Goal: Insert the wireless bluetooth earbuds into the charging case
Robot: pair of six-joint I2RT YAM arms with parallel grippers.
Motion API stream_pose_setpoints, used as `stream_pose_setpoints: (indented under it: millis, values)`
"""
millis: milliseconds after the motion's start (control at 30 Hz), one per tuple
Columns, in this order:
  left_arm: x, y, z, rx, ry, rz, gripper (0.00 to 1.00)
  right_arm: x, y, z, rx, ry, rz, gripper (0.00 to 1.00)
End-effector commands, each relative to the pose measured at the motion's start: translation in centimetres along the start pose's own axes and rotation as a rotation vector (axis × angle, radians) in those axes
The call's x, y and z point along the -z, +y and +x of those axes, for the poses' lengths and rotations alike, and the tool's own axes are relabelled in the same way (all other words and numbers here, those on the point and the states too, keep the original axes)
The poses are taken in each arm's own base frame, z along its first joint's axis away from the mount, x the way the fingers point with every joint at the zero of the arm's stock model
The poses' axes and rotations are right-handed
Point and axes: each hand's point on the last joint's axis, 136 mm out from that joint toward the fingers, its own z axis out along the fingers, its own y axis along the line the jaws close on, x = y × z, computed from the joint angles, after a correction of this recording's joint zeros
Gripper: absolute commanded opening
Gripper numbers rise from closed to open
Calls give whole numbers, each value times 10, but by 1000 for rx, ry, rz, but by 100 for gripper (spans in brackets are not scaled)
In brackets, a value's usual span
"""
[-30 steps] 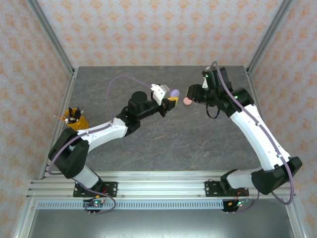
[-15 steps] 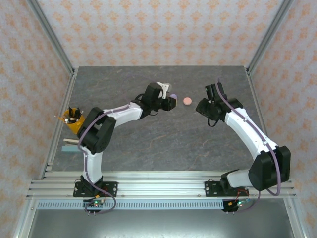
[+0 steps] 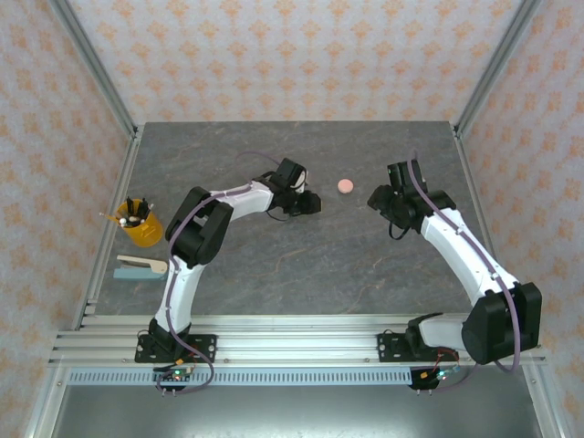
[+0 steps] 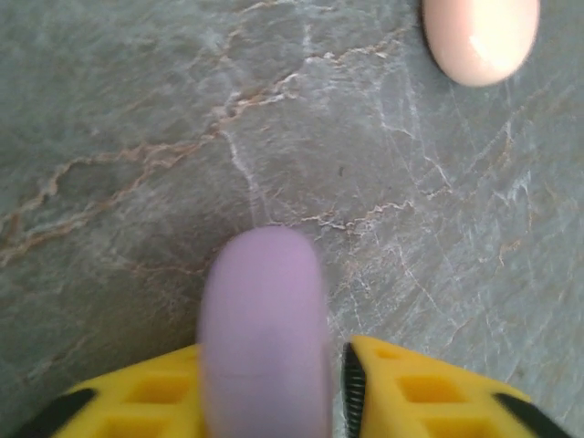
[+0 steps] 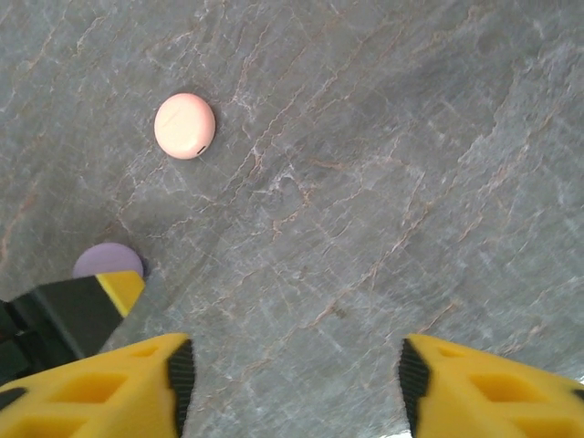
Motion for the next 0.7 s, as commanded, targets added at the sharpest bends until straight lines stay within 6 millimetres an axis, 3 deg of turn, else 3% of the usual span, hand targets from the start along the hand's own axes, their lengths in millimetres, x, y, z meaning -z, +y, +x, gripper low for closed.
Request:
stream_pose_setpoints:
  millis: [0,33,67,100,200,300,500,567,667]
  values:
    - [10,22,11,60,49,-99,65,7,-10,-7,2,-40,36,74]
    - [15,23,10,55,46,-107,75,9,-10,-9,4,-46,38,80]
    - [22,22,10,46,46,-119,95,12,-10,-11,5,-53,38,88]
    - [30,23,9,49,44,-136,100,15,-11,-12,6,-59,36,96]
    - [62,26,5,-9,28,-190,100,26,-11,-21,16,-100,32,100]
    - [108,29,-5,-57,-47,-249,100,38,-17,-36,51,-172,71,100]
    - [230,33,-33,-271,-449,-406,100,42,-57,-73,110,-415,312,100]
    - [271,43,-35,-357,-653,-510,100,47,-70,-84,125,-564,357,100]
    - [308,74,-22,-437,-798,-698,100,37,-88,-86,178,-658,422,100]
